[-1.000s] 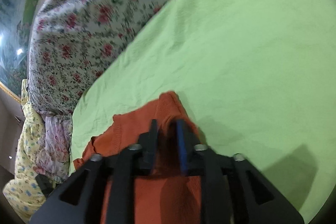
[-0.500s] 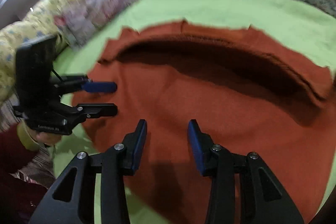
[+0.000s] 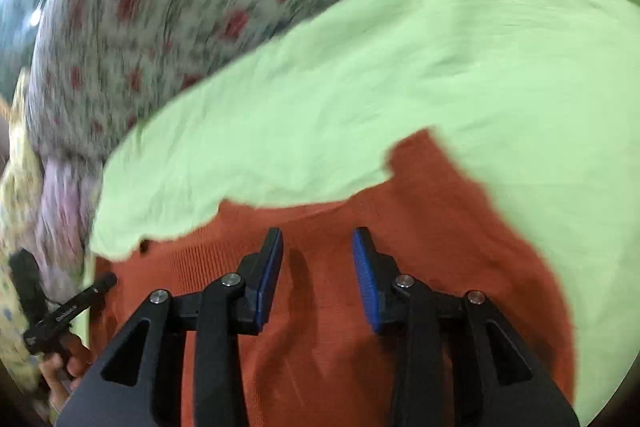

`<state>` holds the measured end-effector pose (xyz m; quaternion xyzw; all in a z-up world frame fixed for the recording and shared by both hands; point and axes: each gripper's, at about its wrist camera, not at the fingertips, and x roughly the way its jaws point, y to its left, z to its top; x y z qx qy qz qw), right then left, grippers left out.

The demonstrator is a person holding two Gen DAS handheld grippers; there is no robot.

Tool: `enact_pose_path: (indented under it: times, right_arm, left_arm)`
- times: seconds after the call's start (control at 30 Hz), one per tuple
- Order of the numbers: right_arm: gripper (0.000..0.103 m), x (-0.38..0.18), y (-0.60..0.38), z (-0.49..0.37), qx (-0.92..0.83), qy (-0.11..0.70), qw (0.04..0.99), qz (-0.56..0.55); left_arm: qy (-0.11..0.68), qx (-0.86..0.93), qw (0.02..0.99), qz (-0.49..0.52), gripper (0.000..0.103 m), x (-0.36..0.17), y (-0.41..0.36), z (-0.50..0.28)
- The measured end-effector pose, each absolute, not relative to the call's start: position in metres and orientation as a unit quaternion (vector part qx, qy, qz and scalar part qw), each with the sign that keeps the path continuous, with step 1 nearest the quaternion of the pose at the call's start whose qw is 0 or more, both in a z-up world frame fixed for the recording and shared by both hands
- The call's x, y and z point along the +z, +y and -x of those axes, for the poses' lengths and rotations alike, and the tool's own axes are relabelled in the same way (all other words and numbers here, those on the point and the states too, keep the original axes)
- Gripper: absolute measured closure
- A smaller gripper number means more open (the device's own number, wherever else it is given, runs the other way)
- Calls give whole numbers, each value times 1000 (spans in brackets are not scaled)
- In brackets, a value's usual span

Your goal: Fold small clothes

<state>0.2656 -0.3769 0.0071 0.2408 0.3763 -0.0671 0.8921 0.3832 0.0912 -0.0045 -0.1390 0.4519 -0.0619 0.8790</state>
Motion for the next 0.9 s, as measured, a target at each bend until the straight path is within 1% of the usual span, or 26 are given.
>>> enact_pose_path:
  times: [0.1,0.17,0.3,0.37,0.4,0.5,0.6,0.7,0.8,0.87,0.9]
  right_arm:
    - [64,20,-379,-241,-77,362,898,-238]
    - [63,28,-378,-222,-71,354,902,-237]
    - [59,37,-368,-173,-40,348,907,-233]
    - [56,37,-356,-152,-24,354,908,-224]
    - [55,34,-350,-137,-12,359,908,-217]
    - [53,25,-345,-99,-10,382,902,-200]
    - [53,8,-351,-72,-78,412,890,-178]
    - [54,3,-364,-47,-80,395,891,-208]
    - [53,10,-366,-35,-102,389,893,-205]
    - [53,14,-366,-25,-108,375,896,-212]
    - [53,15,-365,-18,-106,365,898,-220]
  left_arm:
    - [441,-58,886,134,77,2,100,-354]
    - [437,-62,887,137,71,6,97,-335]
    - [424,-99,889,141,70,18,85,-270]
    - [419,-119,889,143,61,19,76,-242]
    - [419,-126,888,141,59,18,73,-229]
    - [428,-136,885,124,59,8,62,-195]
    - [450,-112,880,98,59,-11,60,-180]
    - [457,-105,876,108,60,-17,69,-168]
    - [458,-91,876,120,59,-15,78,-153]
    - [457,-84,875,138,54,-14,84,-138]
    - [456,-82,874,144,53,-14,87,-132]
